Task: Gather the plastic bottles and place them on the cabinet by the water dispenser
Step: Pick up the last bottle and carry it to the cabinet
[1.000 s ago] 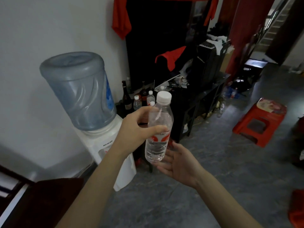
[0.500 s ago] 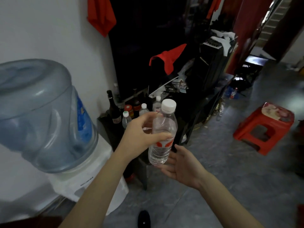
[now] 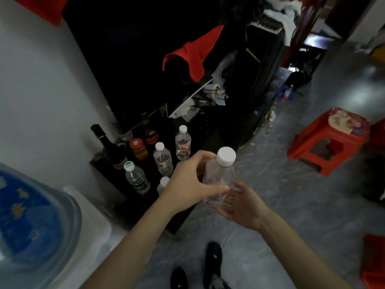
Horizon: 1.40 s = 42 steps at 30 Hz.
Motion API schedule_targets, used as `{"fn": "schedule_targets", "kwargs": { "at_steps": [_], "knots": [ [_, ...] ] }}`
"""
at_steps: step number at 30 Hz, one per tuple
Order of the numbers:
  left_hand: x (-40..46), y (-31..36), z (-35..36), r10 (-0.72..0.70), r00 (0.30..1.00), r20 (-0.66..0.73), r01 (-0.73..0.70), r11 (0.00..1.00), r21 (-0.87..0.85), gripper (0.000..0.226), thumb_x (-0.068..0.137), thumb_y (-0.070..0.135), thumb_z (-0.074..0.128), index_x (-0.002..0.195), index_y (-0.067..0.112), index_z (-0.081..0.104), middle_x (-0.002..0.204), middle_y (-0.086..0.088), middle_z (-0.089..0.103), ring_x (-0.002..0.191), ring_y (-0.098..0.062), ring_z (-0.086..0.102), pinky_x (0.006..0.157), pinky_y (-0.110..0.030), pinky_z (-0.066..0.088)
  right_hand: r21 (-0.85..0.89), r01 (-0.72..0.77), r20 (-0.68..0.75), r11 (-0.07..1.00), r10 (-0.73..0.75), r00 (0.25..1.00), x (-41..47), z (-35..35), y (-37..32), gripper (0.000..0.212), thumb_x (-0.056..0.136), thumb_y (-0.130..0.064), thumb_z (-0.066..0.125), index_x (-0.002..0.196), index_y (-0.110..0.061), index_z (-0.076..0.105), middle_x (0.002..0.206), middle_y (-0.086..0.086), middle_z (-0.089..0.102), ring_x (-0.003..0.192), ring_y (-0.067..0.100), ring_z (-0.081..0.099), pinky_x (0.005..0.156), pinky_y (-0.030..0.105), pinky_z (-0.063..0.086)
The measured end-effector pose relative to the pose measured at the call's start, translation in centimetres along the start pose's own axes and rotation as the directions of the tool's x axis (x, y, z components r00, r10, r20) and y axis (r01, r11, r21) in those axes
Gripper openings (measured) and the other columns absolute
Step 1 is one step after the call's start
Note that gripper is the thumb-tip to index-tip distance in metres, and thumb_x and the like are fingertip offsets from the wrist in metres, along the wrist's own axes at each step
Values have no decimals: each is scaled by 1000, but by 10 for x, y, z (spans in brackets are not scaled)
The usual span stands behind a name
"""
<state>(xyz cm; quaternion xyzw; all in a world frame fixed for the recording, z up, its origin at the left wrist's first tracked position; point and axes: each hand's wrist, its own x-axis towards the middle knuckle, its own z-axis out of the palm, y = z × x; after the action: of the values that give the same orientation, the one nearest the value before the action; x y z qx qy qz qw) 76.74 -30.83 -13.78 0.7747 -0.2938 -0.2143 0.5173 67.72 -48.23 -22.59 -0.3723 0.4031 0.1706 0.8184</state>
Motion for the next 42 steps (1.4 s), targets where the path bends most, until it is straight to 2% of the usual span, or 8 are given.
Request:
{"fn": "schedule_targets", "kwargs": {
  "at_steps": [5,13,17,22,29,33,37,42],
  "knots": [
    [49,-20,18,-80,996,-40,79,997,-7,62,70,26,92,120,38,58,117,22,67,110,12,60,89,-8,49,0,-62,1,998,62,998,46,-24,-40,59,98,-47,40,131,-2,59,135,25,58,134,36,49,91,36,48],
    [112,-54,59,-267,941,-206,245,961,-128,70,64,35,91,125,36,56,121,19,68,115,1,64,98,-35,56,-110,-187,20,976,190,982,118,-45,-113,51,102,-44,38,104,-3,67,101,17,65,103,31,58,86,37,50],
    [134,-69,68,-319,900,-296,285,946,-153,68,66,26,93,123,33,57,118,18,69,112,3,64,96,-34,57,-164,-256,1,953,259,966,148,-45,-135,46,102,-41,38,101,-5,65,95,15,65,93,28,60,79,37,52],
    [155,-90,75,-365,866,-341,326,930,-169,67,67,27,93,122,34,56,119,17,68,113,0,64,95,-33,58,-199,-299,1,933,305,952,185,-51,-147,48,103,-42,36,109,-2,63,89,16,72,93,30,63,87,39,51],
    [166,-116,103,-442,790,-425,372,897,-241,62,68,18,90,119,26,55,113,12,67,107,-1,65,91,-30,58,-281,-302,-61,911,297,953,236,-53,-147,59,101,-48,37,128,3,54,123,23,61,97,32,63,64,34,52],
    [171,-131,112,-494,758,-426,403,868,-288,62,69,11,88,120,24,55,110,12,66,103,4,65,86,-21,56,-352,-312,-104,882,294,950,263,-54,-134,59,96,-49,43,130,-3,58,126,22,63,116,37,60,81,40,56],
    [171,-143,111,-510,723,-467,406,860,-311,59,71,11,89,117,27,56,110,13,67,105,1,65,85,-18,55,-372,-303,-111,877,282,953,268,-45,-131,44,101,-37,39,117,-1,61,117,20,62,117,34,56,104,46,45],
    [169,-152,114,-515,710,-480,402,856,-324,55,73,11,88,116,23,55,108,11,67,103,0,66,83,-17,54,-348,-303,-88,887,291,953,275,-41,-126,39,101,-29,43,124,-3,60,123,20,63,115,34,59,95,44,51]
  ]
}}
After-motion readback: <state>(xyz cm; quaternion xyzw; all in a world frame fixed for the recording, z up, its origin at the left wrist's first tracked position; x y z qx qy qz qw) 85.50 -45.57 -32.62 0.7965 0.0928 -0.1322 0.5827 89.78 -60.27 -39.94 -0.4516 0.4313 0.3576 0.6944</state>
